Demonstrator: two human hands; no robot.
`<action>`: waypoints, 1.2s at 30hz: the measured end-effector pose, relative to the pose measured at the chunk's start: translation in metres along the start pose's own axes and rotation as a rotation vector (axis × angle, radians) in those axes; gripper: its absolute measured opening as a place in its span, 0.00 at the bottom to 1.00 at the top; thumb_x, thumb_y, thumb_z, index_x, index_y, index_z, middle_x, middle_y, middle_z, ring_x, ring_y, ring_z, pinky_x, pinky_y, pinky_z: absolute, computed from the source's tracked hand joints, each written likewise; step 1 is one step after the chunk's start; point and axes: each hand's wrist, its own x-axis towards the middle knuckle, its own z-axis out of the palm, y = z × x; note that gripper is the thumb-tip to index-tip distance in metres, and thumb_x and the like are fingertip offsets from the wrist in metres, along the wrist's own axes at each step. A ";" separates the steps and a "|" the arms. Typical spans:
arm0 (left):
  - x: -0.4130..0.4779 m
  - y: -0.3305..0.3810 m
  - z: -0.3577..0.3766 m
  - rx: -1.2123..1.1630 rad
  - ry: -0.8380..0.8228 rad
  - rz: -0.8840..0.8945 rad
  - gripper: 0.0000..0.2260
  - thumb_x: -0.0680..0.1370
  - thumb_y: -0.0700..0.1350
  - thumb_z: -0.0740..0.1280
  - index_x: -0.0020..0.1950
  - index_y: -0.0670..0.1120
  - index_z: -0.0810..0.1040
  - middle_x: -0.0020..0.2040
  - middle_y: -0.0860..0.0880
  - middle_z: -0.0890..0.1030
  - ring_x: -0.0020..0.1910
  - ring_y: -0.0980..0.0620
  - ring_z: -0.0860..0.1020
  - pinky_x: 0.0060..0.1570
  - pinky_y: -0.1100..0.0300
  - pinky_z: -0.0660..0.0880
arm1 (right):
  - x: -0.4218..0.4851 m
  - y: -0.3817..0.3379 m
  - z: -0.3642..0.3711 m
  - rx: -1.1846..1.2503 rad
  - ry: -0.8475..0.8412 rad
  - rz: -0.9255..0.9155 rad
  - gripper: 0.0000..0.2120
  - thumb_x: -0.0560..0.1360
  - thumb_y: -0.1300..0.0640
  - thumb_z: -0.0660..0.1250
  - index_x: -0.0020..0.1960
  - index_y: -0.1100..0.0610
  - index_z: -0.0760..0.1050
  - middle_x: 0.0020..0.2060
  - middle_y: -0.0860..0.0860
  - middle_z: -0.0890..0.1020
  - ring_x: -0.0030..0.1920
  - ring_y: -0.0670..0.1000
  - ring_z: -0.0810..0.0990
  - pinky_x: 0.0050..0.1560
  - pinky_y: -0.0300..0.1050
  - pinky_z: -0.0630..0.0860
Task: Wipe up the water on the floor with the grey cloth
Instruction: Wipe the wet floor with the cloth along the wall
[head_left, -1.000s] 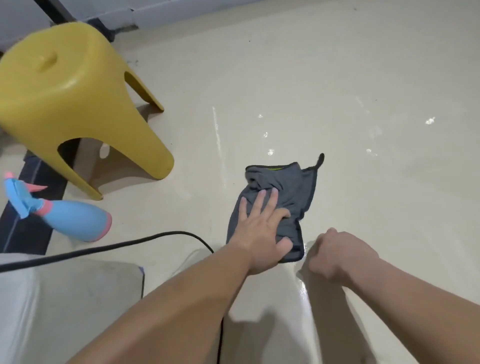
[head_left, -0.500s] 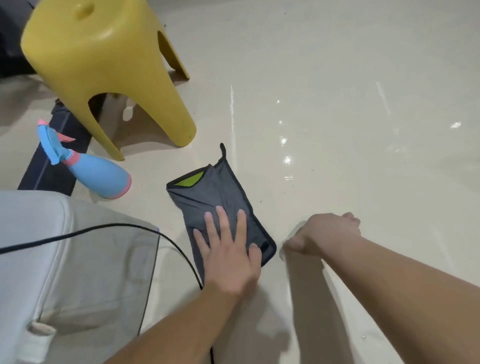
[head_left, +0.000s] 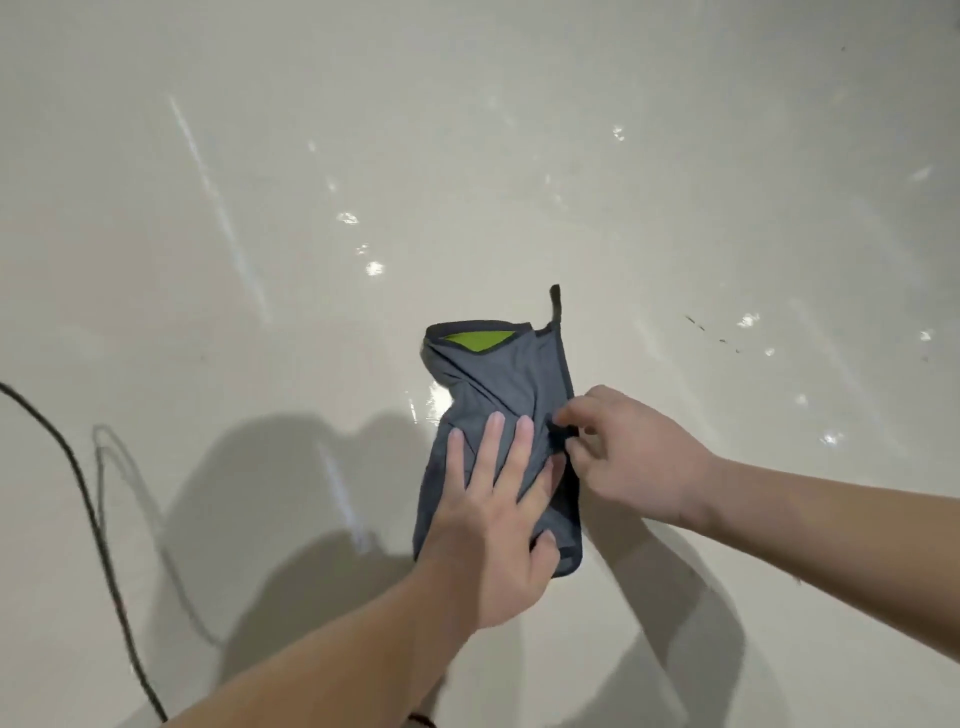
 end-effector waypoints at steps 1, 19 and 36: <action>0.006 0.016 0.003 0.005 -0.011 0.061 0.32 0.79 0.58 0.57 0.83 0.51 0.60 0.84 0.40 0.45 0.82 0.35 0.41 0.76 0.28 0.45 | -0.018 0.024 0.006 0.014 -0.001 0.043 0.16 0.79 0.56 0.63 0.67 0.51 0.77 0.57 0.48 0.78 0.57 0.51 0.79 0.61 0.49 0.76; -0.043 0.122 0.056 0.126 -0.412 1.252 0.26 0.79 0.55 0.61 0.78 0.59 0.67 0.84 0.54 0.58 0.83 0.45 0.48 0.77 0.33 0.43 | -0.192 0.135 0.097 -0.239 0.037 0.133 0.21 0.70 0.45 0.60 0.26 0.54 0.56 0.19 0.49 0.57 0.23 0.48 0.56 0.25 0.40 0.57; -0.080 -0.077 -0.018 0.041 0.008 -0.540 0.28 0.83 0.61 0.46 0.83 0.61 0.45 0.85 0.52 0.40 0.82 0.48 0.33 0.77 0.36 0.34 | 0.003 -0.057 0.055 0.030 0.062 -0.287 0.14 0.83 0.48 0.57 0.65 0.48 0.74 0.57 0.43 0.76 0.59 0.51 0.77 0.57 0.51 0.76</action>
